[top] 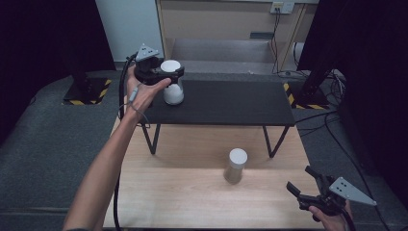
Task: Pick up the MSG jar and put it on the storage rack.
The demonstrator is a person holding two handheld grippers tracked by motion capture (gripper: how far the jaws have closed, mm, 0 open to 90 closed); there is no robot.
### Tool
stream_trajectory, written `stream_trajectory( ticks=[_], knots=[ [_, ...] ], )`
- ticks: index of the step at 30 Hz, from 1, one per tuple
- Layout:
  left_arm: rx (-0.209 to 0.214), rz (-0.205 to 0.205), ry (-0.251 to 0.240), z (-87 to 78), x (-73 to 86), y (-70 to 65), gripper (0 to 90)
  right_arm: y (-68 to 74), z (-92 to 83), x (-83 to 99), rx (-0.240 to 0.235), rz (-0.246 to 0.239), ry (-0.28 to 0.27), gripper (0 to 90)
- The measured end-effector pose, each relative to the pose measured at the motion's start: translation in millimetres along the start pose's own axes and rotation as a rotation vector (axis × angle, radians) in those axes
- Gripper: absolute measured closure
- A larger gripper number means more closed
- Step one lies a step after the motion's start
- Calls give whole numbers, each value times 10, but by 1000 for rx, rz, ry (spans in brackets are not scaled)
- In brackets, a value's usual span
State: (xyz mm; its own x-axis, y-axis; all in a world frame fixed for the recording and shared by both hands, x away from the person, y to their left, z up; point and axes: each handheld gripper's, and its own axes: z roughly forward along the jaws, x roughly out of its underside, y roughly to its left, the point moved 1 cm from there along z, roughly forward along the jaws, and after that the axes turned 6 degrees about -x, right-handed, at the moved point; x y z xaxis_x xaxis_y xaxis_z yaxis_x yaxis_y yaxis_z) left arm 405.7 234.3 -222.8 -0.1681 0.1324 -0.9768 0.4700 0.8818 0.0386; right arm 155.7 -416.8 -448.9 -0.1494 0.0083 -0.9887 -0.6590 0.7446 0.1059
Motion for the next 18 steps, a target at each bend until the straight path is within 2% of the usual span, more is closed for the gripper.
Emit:
stream_trajectory(
  ticks=[5, 10, 13, 18],
  knots=[
    [1, 2, -30, -86, -106, 9, 89, -1, -2, 0, 0, -2, -1, 53],
    [36, -1, -46, -168, -233, 12, 73, -1, 3, -1, -2, -3, -2, 53],
    [37, -17, -74, -220, -268, -8, 54, 3, 2, -4, -2, -4, -1, 53],
    [59, -17, -83, -300, -291, -11, 54, 3, -2, -4, -5, -4, -2, 53]
  ],
)
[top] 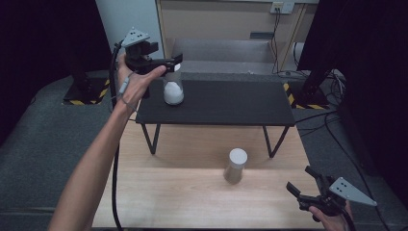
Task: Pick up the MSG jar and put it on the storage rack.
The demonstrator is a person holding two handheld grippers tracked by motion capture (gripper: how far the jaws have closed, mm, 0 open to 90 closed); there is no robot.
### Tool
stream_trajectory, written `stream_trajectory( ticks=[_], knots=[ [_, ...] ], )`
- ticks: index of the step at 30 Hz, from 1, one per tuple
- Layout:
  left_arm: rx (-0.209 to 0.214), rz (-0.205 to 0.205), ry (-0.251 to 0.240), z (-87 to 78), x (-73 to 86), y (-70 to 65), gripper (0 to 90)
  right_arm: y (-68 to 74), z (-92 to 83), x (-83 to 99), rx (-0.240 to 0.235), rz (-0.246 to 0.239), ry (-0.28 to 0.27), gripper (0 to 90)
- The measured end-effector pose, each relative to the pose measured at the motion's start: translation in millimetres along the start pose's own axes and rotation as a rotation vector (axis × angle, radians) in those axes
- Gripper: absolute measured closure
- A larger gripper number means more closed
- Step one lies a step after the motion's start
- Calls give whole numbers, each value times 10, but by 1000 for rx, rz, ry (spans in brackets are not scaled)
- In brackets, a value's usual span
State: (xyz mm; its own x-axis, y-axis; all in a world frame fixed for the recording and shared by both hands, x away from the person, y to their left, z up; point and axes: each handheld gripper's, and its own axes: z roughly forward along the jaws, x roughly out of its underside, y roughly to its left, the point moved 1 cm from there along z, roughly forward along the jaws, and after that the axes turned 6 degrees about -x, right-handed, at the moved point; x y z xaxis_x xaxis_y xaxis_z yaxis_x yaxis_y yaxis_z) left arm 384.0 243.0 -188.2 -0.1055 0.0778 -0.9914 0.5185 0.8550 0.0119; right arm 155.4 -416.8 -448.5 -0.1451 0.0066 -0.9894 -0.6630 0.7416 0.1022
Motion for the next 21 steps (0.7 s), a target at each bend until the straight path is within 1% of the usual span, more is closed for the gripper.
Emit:
stream_trajectory(
  ticks=[1, 2, 3, 4, 5, 6, 8, 9, 12, 13, 15, 16, 19, 21],
  knots=[
    [0, 0, 0, 0, 0, 0, 54, -4, 2, -1, -2, 0, 1, 53],
    [26, -19, -9, -35, 15, 6, 54, -5, 3, -2, -4, 0, 2, 53],
    [26, -19, -9, -35, 15, 6, 54, -2, 5, -3, -5, -1, 2, 54],
    [45, -12, -5, -74, 20, -8, 54, 0, 6, -4, -7, -4, 3, 54],
    [45, -12, -5, -74, 20, -8, 53, 3, 7, -5, -9, -6, 3, 54],
    [79, 0, -8, -146, 49, -24, 54, 6, 7, -6, -10, -7, 3, 54],
    [86, 0, -10, -161, 58, -26, 54, 7, 9, -8, -14, -7, 4, 54],
    [108, -1, -19, -216, 97, -35, 54, 9, 10, -9, -15, -8, 4, 54],
    [140, -27, -43, -316, 197, -44, 56, 9, 16, -10, -17, -7, 7, 54],
    [151, -26, -47, -350, 225, -44, 59, 9, 19, -12, -18, -8, 9, 54],
    [158, -20, -46, -383, 248, -48, 59, 12, 22, -13, -20, -8, 10, 54],
    [171, -19, -53, -445, 309, -47, 60, 12, 23, -14, -21, -9, 10, 54],
    [185, -18, -57, -538, 407, -48, 61, 13, 24, -15, -21, -10, 11, 54],
    [190, -14, -54, -567, 437, -49, 61, 13, 22, -13, -22, -10, 9, 54]
  ],
)
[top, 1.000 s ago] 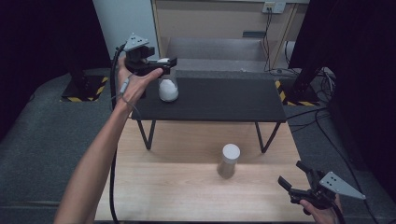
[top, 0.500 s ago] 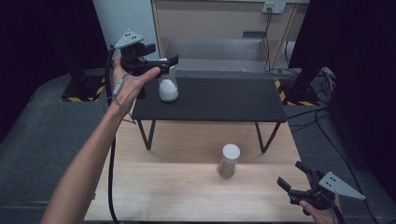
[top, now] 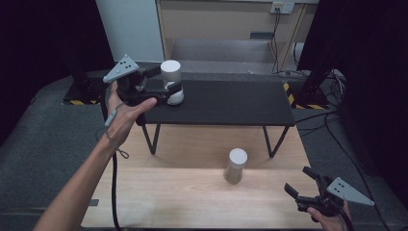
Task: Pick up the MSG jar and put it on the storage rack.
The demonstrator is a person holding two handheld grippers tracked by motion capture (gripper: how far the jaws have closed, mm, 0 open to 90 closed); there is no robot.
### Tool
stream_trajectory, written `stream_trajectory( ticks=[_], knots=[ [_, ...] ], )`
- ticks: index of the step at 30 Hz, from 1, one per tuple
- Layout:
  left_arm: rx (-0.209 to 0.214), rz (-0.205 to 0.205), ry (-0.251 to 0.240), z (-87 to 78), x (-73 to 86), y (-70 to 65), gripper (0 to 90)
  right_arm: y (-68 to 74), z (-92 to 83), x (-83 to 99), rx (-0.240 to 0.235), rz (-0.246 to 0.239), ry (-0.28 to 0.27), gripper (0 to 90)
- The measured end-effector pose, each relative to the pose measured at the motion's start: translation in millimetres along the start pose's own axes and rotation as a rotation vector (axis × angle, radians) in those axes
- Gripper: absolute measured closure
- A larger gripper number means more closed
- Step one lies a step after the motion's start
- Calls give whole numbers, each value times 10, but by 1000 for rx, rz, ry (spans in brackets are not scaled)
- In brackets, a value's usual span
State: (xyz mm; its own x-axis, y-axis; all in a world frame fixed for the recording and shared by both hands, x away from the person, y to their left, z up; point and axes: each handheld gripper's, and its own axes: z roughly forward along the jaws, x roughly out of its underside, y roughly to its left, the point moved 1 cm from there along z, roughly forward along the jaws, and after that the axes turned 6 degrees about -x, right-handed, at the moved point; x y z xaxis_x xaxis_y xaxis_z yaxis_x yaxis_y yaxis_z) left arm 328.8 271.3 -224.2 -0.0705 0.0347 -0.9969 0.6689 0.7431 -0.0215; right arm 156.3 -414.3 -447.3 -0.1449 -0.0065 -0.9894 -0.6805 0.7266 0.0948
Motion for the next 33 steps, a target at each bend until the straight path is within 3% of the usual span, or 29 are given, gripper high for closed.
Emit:
stream_trajectory(
  ticks=[10, 15, 18, 25, 27, 32, 33],
  knots=[
    [74, 20, -10, -280, 332, -85, 62, 3, 12, 0, -3, -5, 1, 54],
    [85, 70, 25, -336, 504, -122, 62, 5, 14, -1, -3, -7, 3, 54],
    [88, 76, 30, -345, 547, -116, 62, 5, 14, 0, -4, -6, 2, 53],
    [72, 72, 40, -419, 856, -119, 60, 5, 16, -2, -4, -6, 5, 54],
    [59, 88, 48, -443, 920, -156, 60, 5, 16, -2, -3, -7, 4, 54],
    [52, 66, 49, -494, 1091, -186, 60, 2, 17, -2, -4, -5, 5, 54],
    [52, 39, 46, -527, 1187, -192, 60, 2, 17, -1, -4, -5, 4, 54]
  ],
)
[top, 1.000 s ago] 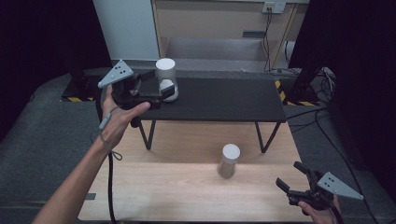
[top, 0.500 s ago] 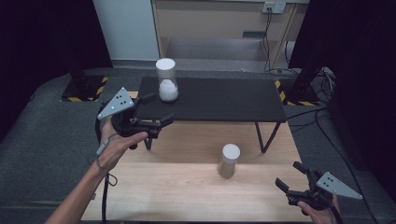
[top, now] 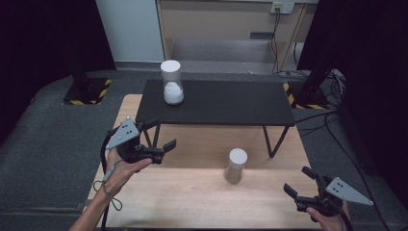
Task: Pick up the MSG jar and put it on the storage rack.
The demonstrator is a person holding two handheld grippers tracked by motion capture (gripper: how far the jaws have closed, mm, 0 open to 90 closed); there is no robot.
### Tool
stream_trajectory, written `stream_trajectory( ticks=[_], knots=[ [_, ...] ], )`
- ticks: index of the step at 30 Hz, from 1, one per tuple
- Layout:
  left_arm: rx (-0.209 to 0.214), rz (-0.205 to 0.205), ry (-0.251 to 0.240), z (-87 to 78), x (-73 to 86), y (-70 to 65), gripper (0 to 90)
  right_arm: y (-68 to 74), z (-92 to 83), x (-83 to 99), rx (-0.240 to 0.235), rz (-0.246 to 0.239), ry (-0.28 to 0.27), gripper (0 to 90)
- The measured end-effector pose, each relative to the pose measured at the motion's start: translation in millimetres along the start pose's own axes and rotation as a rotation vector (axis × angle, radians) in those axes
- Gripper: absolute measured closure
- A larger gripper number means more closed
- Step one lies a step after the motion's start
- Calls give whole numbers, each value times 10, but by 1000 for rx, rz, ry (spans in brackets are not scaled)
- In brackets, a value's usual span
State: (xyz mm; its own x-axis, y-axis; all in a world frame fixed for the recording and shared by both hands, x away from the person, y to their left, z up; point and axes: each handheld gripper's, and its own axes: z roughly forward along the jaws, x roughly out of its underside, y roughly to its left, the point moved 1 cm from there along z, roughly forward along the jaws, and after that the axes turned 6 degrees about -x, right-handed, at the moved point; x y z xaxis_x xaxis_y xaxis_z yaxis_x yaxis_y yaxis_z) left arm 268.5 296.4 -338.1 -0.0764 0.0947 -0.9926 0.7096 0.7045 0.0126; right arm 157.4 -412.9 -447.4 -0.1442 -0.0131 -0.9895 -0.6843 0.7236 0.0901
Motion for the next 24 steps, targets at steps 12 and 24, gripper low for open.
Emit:
stream_trajectory(
  ticks=[12, 24],
  knots=[
    [-44, -54, 12, -214, 427, -70, 61, -6, 4, -1, 2, 3, 1, 53],
    [-78, 71, 61, -294, 697, -262, 58, -22, 16, 0, 2, 8, 3, 53]
  ],
)
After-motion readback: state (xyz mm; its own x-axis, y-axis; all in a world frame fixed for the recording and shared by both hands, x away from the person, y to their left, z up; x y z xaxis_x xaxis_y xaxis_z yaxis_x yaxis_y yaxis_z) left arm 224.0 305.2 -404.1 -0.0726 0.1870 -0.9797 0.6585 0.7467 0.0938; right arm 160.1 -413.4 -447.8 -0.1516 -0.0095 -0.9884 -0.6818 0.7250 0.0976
